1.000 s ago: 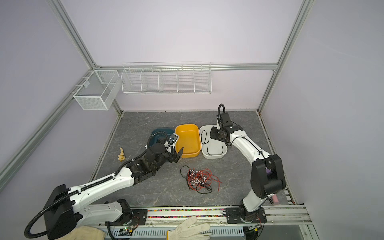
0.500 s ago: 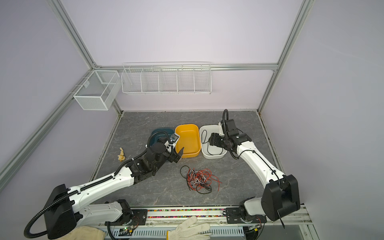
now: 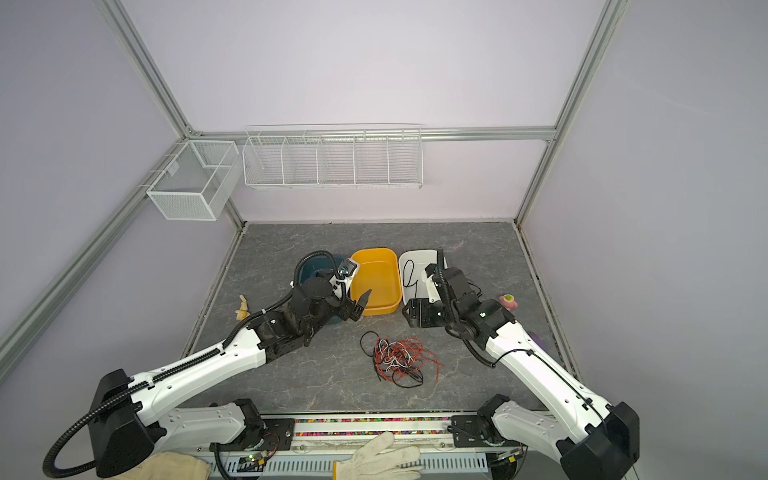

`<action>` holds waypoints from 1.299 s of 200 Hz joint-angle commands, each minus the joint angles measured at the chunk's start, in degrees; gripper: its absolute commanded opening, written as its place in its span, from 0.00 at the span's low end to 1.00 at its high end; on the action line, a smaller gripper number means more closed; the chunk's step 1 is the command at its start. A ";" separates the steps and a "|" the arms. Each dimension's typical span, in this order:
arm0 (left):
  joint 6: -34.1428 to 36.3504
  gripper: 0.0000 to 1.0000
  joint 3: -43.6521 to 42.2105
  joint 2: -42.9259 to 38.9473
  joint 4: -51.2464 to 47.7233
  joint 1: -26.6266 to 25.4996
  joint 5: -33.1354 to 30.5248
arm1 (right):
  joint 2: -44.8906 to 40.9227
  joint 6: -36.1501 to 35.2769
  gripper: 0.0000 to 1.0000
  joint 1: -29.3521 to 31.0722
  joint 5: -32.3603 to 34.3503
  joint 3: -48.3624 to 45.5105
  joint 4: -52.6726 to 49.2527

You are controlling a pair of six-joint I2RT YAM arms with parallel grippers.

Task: Untangle the cables
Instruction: 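Bring the right gripper back to the pile while the left returns near it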

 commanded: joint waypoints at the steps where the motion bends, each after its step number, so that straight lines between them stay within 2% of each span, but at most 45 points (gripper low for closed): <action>1: -1.09 0.99 0.54 -0.79 -1.02 -0.20 -2.29 | -2.28 2.02 0.77 2.56 2.23 -2.11 -2.11; 54: -3.03 0.99 1.68 -1.24 -2.55 -0.18 0.09 | -8.79 4.04 0.77 5.81 5.67 -10.07 -0.60; 90: -0.43 0.99 -1.45 -2.48 -0.25 -0.20 3.27 | -9.63 3.02 0.76 6.56 3.72 -13.31 -1.04; 114: 1.01 0.99 -2.98 -1.99 0.86 -0.27 6.02 | -10.85 1.01 0.72 7.44 1.17 -14.46 -0.34; 130: 5.14 0.99 -3.30 -1.04 -0.29 -1.49 8.85 | -11.89 0.56 0.69 7.98 0.49 -15.97 0.46; 157: 21.20 0.99 -4.84 -0.24 -7.00 -5.86 13.87 | -13.62 0.86 0.62 8.92 0.31 -19.05 0.31; 166: 23.53 0.99 -6.02 -0.63 -7.63 -6.52 13.83 | -14.72 0.93 0.62 9.24 0.05 -20.26 0.51; 201: 24.21 0.99 -10.53 -6.34 -7.62 -6.53 16.62 | -16.94 1.67 0.61 11.38 -2.04 -22.80 0.56; 234: 23.23 0.99 -18.08 -14.37 -2.40 -6.68 20.56 | -16.43 3.20 0.60 16.19 2.57 -23.38 -0.45; 260: 22.88 0.99 -20.16 -14.63 0.14 -7.49 19.96 | -15.19 4.31 0.55 18.78 6.09 -23.48 -0.67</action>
